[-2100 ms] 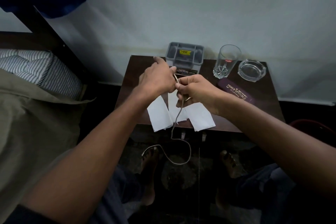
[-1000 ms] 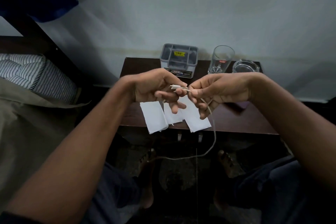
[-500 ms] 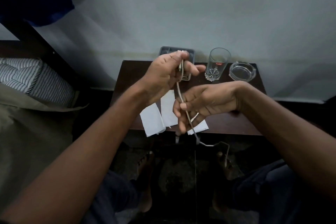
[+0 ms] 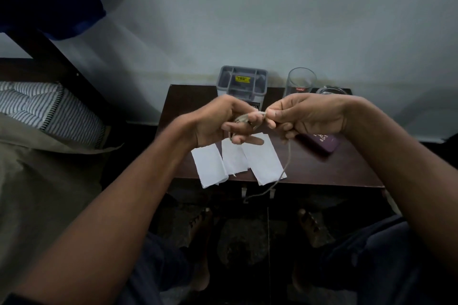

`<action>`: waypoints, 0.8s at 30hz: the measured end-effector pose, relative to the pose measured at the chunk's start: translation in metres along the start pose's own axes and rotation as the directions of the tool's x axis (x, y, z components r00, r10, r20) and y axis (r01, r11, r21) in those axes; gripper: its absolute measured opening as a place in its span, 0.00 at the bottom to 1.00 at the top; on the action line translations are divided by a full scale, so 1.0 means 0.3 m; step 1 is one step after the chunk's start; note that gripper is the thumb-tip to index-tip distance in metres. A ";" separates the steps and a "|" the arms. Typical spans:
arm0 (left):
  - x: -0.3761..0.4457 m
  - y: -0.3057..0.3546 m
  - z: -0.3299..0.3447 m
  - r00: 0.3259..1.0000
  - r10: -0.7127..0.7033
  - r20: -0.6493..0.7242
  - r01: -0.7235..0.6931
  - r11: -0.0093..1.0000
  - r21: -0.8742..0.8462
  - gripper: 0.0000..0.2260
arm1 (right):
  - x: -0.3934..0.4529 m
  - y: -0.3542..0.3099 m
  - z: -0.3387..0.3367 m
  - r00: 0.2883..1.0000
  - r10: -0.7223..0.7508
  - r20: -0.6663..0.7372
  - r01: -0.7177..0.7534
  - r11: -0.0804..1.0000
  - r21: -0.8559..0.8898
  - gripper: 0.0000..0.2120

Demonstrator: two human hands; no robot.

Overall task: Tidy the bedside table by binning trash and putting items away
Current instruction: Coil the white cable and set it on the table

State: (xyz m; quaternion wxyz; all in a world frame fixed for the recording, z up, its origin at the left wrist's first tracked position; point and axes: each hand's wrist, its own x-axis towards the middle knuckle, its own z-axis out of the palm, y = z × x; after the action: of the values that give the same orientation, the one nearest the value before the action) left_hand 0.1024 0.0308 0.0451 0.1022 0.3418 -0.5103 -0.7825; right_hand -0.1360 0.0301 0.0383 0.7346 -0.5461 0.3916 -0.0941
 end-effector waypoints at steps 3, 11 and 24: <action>-0.032 0.029 -0.020 0.977 0.151 0.149 -0.052 0.853 -0.519 0.17 | -0.009 0.011 -0.004 1.000 -0.010 0.018 0.009 0.999 0.039 0.18; 0.047 0.017 -0.013 0.697 0.537 -0.474 -0.395 0.841 0.371 0.20 | 0.048 0.008 0.156 0.942 0.149 0.302 -0.102 0.981 -0.166 0.13; 0.007 0.009 -0.013 0.992 0.084 0.092 -0.063 0.975 -0.215 0.20 | 0.012 -0.017 0.003 0.978 -0.096 -0.186 0.118 0.987 0.111 0.15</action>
State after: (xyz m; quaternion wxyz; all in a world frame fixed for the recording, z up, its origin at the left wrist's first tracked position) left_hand 0.1028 0.0256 0.0456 0.1412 0.2701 -0.4410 -0.8442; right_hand -0.1316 0.0267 0.0412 0.7219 -0.5100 0.4198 -0.2062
